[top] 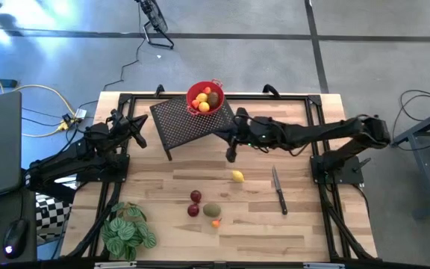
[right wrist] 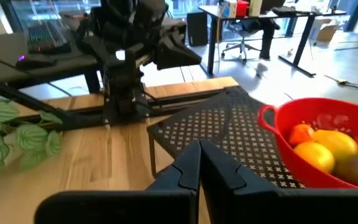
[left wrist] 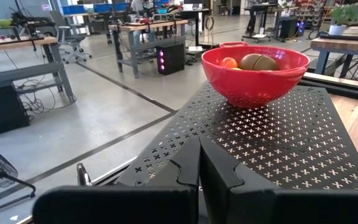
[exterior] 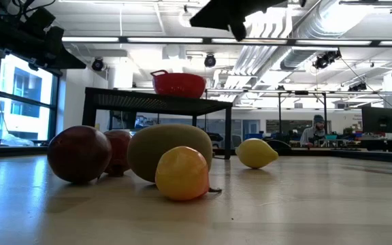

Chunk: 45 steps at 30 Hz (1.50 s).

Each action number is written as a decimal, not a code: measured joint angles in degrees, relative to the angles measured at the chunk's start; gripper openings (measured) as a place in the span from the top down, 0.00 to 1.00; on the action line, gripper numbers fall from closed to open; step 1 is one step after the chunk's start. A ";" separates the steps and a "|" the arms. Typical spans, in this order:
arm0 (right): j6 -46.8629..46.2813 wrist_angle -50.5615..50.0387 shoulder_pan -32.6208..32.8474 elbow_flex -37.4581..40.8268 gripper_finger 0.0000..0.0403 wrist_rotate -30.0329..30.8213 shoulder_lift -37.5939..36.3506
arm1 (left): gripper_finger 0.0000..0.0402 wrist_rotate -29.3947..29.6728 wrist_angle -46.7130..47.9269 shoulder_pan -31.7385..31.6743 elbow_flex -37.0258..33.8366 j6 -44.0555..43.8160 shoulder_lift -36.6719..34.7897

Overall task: Pick & Place Fruit
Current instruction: Put the lemon into the red strainer bowl on the shelf

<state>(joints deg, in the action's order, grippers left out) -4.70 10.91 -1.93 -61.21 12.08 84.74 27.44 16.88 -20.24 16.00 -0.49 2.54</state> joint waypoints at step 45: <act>-8.83 -12.07 5.48 15.34 1.00 -6.75 -12.80 | 1.00 0.00 0.02 -0.01 0.01 -0.07 0.00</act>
<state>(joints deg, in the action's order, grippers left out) -13.53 -1.15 3.55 -45.87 5.33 71.94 27.44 16.91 -20.25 16.01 -0.56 2.55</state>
